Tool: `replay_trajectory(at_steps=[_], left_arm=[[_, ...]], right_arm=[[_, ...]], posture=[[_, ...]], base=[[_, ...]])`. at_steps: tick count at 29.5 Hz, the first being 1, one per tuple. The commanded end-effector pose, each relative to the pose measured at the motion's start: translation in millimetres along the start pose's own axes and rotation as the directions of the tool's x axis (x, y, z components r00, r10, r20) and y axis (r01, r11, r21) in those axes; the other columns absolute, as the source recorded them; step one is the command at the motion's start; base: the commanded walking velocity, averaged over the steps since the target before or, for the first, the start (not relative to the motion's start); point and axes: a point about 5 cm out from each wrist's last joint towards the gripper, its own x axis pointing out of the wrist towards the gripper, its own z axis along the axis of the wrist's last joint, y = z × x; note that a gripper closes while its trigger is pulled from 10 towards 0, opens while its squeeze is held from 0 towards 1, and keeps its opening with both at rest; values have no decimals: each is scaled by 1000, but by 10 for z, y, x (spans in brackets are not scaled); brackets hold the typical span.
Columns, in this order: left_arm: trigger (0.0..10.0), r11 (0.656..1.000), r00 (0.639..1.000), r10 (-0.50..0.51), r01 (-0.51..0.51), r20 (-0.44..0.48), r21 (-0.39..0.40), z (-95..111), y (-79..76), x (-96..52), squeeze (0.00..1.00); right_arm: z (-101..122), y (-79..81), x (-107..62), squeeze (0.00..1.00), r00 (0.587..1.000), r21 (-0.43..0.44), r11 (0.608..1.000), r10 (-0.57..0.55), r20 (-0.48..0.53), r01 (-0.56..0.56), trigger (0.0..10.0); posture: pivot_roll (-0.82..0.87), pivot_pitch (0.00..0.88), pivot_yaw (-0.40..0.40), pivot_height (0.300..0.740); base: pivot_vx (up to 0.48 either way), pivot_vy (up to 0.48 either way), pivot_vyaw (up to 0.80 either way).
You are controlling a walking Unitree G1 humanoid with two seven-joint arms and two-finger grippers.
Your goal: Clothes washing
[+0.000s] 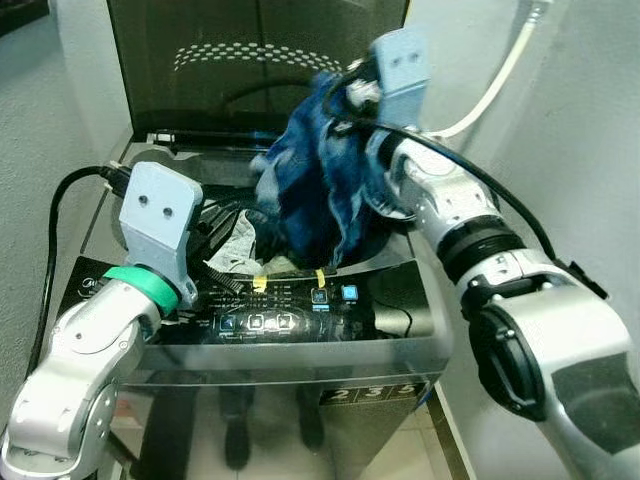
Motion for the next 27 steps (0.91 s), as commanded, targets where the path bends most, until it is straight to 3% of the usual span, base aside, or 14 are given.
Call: replay_trajectory(at_steps=[1,2,3,5,12,13,15,16,23,24,25,26,27], left_arm=[[10000,999,997,27,-26,-67,19,-57,80,-24,0],[10000,999,997,27,-26,-67,19,-57,80,-24,0],[10000,998,995,54,-52,-79,29,-66,143,-24,0],[10000,997,995,70,-67,-76,35,-51,215,-20,0],[10000,1000,998,12,-11,-65,16,-8,179,-38,0],[10000,1000,998,-5,6,-67,12,-6,168,-48,0],[10000,1000,998,-5,6,-67,12,-6,168,-48,0],[10000,1000,997,-20,21,-70,11,-5,159,-56,0],[10000,990,987,-141,139,-77,-30,27,49,-92,0],[10000,991,988,-135,133,-78,-29,23,55,-91,0],[10000,991,988,-129,127,-79,-28,20,64,-88,0],[10000,991,988,-129,127,-79,-28,20,64,-88,0],[10000,992,989,-125,124,-80,-28,18,73,-87,0]], right_arm=[[-222,355,29,0,921,87,936,350,-170,-340,10000],[-222,355,29,0,921,87,936,350,-170,-340,10000],[-288,440,23,0,882,101,907,420,-213,-408,10000],[-369,512,31,0,862,85,901,433,-265,-426,10000],[-464,482,44,0,887,74,944,328,-326,-322,10000],[-466,449,45,608,899,74,958,286,-333,-277,10000],[-466,449,45,608,899,74,958,286,-333,-277,10000],[-461,416,46,1000,909,80,969,248,-334,-235,10000],[-329,258,31,1000,941,180,978,159,-300,-108,10000],[-264,183,34,0,964,205,978,89,-252,-37,10000],[-178,88,32,0,982,243,969,5,-189,42,10000],[-178,88,32,0,982,243,969,5,-189,42,10000],[-79,-42,10,0,987,286,949,-101,-126,134,10000]], posture=[[137,78,5,740],[137,78,5,740],[139,76,8,740],[145,70,7,740],[152,62,9,740],[152,59,10,740],[152,59,10,740],[151,58,10,740],[158,47,13,740],[161,43,15,740],[161,43,15,740],[161,43,15,740],[163,41,19,740]], base=[[0,0,0],[0,0,0],[0,0,0],[0,0,0],[0,0,0],[0,0,0],[0,0,0],[0,0,0],[0,0,0],[0,0,0],[0,0,0],[0,0,0],[0,0,0]])
